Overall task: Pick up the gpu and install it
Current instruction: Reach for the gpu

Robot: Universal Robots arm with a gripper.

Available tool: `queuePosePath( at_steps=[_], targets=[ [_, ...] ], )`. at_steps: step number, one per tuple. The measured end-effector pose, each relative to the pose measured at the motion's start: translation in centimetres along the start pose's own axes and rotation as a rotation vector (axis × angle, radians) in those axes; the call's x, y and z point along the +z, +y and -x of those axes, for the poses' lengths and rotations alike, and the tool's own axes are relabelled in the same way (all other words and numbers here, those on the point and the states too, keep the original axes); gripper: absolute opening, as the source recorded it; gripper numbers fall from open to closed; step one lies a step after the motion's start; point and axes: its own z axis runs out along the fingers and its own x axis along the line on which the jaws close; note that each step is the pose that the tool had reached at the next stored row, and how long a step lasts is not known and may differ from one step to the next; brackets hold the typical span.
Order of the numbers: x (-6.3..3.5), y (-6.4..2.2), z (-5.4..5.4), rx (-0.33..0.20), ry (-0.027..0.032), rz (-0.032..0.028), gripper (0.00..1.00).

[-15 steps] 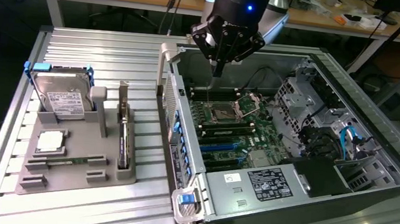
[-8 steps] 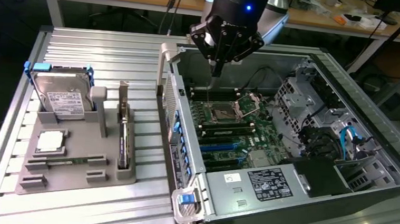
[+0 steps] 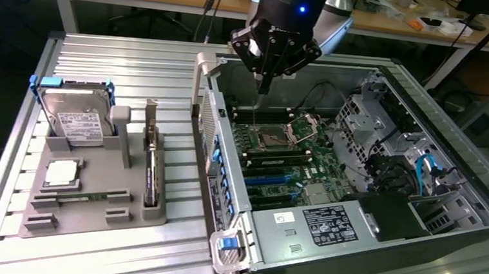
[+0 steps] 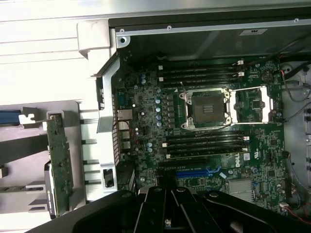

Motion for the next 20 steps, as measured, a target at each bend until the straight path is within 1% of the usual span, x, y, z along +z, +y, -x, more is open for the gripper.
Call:
queuePosePath(
  at_steps=[20],
  targets=[
    [-0.02, -0.05, -0.64, 0.0, 0.0, 0.0001, 0.11]
  ],
)
